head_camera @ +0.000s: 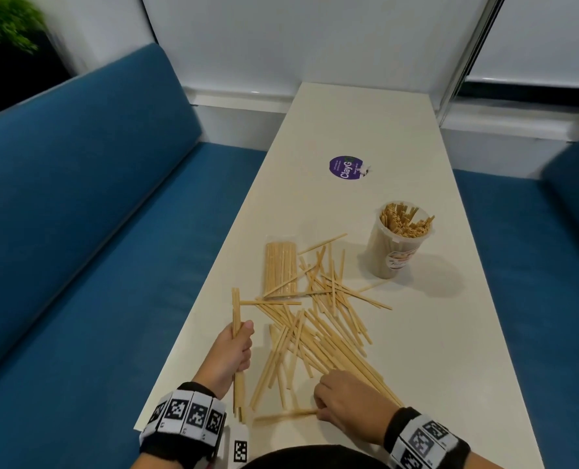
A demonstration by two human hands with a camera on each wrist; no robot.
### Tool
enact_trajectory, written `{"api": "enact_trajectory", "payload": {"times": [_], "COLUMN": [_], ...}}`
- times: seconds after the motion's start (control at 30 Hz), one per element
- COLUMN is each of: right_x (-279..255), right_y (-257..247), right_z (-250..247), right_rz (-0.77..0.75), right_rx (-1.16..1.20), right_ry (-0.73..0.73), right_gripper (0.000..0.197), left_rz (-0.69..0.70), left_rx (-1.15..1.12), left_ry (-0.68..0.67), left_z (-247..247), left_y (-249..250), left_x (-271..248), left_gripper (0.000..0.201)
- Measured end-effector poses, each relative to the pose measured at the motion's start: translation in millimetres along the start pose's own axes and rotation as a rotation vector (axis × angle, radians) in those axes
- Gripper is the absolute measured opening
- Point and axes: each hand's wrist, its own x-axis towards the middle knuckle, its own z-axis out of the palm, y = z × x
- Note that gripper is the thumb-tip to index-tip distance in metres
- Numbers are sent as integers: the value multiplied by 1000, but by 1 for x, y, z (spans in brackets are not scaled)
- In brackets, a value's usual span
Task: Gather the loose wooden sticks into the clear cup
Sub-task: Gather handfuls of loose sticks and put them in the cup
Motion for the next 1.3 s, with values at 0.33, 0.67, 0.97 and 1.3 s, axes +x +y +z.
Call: {"api": "enact_trajectory", "payload": {"times": [0.33,0.67,0.97,1.3], "right_x": [-3,32,63,75], "right_y": [-5,-19,-44,-27], "right_z": [-3,-62,-66,-49], "right_rz": [55,276,261,413], "right_rx": [115,754,921,889], "right_ry": [39,404,447,431], "right_gripper": [15,16,17,26], "left_rz": [-18,68,34,-53], "left_rx": [-9,-60,0,-113], "left_ry": [22,-124,-64,122], "left_z": [-10,13,40,18], "left_y": [-1,9,7,4], "left_x": [-3,-9,2,16], "left_gripper": [19,63,42,27]}}
